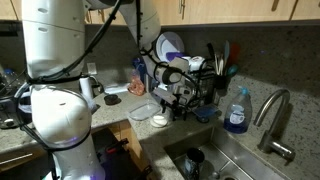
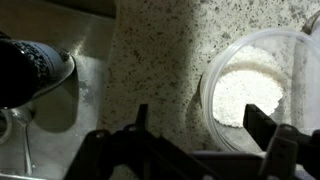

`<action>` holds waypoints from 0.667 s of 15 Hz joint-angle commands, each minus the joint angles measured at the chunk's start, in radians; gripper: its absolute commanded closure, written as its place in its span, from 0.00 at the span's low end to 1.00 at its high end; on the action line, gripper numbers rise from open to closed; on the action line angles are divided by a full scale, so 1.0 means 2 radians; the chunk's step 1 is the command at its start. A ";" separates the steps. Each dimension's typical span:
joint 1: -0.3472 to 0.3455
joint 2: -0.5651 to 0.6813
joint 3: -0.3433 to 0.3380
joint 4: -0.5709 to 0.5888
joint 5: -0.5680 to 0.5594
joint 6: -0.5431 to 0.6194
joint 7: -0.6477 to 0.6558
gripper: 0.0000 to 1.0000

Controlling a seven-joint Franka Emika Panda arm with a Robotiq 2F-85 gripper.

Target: Pour the contents in the clear bowl on the right into the bowl on the left

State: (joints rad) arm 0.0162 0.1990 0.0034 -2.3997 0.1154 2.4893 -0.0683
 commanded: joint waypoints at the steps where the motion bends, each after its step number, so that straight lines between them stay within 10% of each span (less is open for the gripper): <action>1: 0.001 0.018 0.005 0.015 -0.005 -0.007 0.019 0.07; 6: 0.003 0.038 0.005 0.022 -0.011 -0.012 0.022 0.13; 10: 0.004 0.045 0.005 0.026 -0.014 -0.013 0.020 0.51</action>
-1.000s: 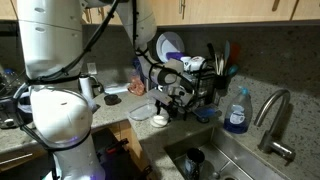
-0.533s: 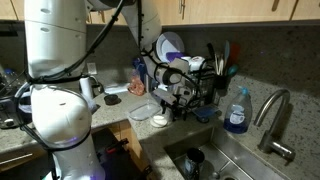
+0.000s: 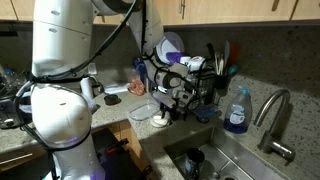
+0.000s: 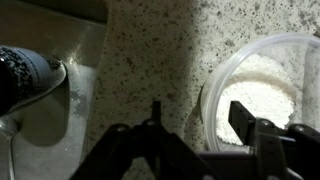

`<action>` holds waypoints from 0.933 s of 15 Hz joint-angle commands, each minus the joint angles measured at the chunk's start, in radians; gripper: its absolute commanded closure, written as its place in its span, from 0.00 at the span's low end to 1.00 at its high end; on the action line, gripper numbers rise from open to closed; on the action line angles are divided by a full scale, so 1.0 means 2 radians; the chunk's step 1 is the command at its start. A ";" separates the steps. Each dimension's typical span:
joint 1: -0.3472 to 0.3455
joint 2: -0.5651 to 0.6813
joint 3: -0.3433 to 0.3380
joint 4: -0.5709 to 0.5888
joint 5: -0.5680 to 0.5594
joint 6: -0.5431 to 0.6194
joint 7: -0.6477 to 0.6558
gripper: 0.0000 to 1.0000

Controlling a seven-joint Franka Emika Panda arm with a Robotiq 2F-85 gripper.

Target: Pour the contents in the clear bowl on the right into the bowl on the left

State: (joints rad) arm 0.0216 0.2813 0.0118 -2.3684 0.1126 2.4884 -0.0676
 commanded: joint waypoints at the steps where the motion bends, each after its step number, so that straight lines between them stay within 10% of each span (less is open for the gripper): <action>1: 0.001 0.005 0.002 0.009 -0.012 -0.012 0.019 0.60; 6: 0.003 -0.003 0.005 -0.001 -0.013 -0.007 0.016 0.98; 14: 0.000 -0.075 0.008 -0.019 -0.013 -0.016 -0.002 0.98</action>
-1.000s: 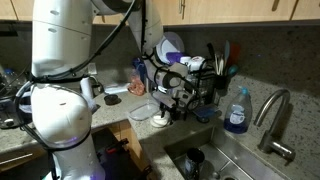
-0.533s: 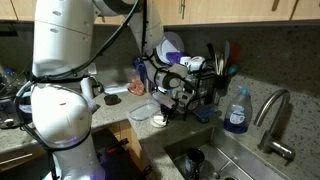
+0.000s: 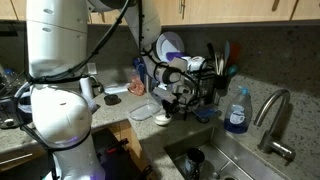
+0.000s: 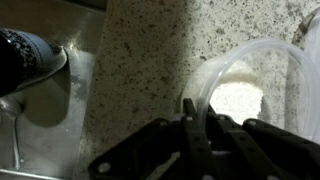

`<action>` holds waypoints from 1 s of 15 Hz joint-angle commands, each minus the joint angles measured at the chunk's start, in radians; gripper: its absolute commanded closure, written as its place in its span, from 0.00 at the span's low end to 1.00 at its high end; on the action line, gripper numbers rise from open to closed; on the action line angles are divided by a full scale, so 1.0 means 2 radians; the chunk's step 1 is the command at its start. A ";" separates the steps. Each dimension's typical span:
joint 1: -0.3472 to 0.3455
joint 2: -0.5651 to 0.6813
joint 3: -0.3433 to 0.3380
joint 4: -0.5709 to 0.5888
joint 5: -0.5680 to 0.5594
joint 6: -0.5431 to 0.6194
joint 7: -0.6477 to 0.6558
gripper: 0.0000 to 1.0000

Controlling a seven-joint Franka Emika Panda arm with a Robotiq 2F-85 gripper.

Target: Pour the contents in the clear bowl on the right into the bowl on the left

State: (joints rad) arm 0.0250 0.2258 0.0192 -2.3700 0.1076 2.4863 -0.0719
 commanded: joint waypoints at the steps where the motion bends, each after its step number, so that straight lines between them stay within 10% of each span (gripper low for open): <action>1: -0.001 -0.057 0.005 -0.020 -0.012 -0.019 -0.001 0.97; 15: 0.047 -0.164 0.054 -0.072 -0.128 -0.041 0.074 0.97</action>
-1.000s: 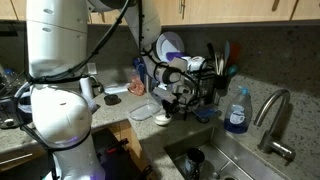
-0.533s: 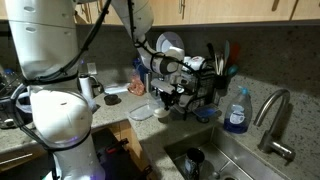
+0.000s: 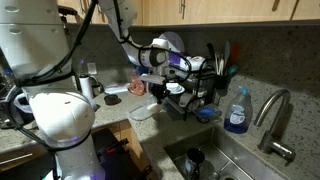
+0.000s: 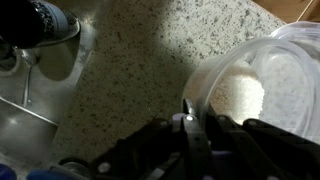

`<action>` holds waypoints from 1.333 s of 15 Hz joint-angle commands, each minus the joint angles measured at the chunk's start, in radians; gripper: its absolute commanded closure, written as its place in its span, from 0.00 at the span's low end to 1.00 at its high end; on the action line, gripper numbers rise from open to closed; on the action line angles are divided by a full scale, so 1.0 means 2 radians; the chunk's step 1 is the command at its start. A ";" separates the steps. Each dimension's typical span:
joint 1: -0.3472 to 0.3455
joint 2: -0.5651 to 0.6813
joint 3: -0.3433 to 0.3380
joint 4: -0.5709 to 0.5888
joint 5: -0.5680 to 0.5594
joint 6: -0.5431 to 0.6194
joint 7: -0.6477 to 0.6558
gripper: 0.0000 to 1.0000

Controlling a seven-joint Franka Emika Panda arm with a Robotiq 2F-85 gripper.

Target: Pour the contents in the clear bowl on the right into the bowl on the left

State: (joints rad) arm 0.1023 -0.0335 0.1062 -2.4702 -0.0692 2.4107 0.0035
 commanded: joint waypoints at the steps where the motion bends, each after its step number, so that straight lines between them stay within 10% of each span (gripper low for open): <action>1: 0.010 -0.044 0.015 -0.025 -0.054 -0.006 0.046 0.97; 20: 0.045 -0.079 0.115 -0.036 -0.339 -0.071 0.243 0.97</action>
State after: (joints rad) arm 0.1685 -0.1598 0.3191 -2.5356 -0.7030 2.3152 0.4463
